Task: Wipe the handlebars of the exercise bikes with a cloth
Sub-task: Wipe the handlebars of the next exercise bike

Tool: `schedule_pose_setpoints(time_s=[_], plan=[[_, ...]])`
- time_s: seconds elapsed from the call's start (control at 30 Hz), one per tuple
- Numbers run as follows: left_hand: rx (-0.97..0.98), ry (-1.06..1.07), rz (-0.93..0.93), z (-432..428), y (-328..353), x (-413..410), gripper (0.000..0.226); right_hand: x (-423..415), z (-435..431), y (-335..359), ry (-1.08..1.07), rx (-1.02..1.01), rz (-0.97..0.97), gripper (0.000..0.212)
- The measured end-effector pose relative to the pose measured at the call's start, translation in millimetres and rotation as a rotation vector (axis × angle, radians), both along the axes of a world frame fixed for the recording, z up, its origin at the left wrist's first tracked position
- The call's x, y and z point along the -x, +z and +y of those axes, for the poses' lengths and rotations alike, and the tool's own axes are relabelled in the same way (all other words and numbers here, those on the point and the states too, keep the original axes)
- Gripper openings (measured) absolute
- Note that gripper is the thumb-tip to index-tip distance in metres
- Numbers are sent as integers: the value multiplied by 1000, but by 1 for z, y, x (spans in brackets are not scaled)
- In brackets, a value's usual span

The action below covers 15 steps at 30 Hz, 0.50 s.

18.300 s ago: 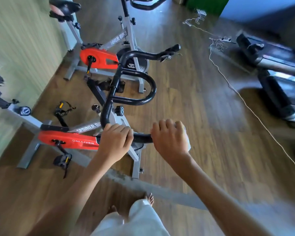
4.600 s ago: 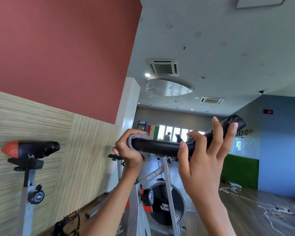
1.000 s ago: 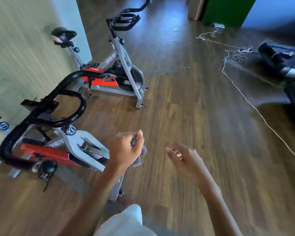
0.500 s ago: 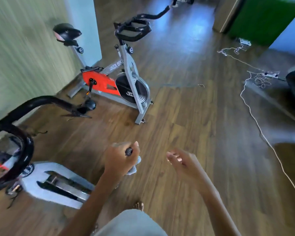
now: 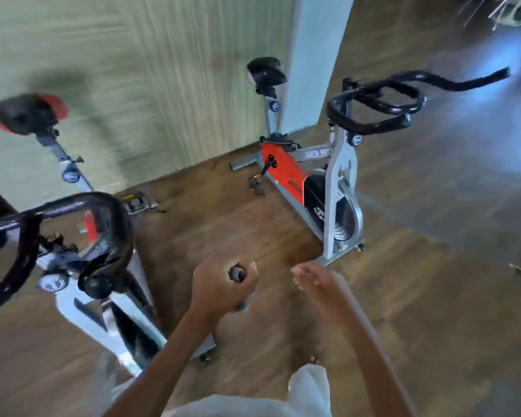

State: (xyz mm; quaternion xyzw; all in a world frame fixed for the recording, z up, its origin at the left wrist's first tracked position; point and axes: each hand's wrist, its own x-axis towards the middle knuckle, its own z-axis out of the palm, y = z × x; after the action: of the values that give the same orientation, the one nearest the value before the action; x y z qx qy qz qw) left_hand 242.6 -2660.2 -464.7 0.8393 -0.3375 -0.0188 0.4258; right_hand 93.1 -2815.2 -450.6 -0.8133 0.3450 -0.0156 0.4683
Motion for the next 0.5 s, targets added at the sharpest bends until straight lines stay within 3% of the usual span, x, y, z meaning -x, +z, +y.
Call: schedule_pose_setpoints(time_s=[0.2, 0.43, 0.5], plan=[[-10, 480, -5, -45, 7, -11, 40, -101, -84, 9, 443, -31, -51, 28], [83, 916, -51, -49, 19, -33, 37, -216, -77, 15, 933, -76, -130, 38], [78, 1032, -67, -43, 15, -42, 40, -248, -63, 11, 1058, -98, -163, 29]])
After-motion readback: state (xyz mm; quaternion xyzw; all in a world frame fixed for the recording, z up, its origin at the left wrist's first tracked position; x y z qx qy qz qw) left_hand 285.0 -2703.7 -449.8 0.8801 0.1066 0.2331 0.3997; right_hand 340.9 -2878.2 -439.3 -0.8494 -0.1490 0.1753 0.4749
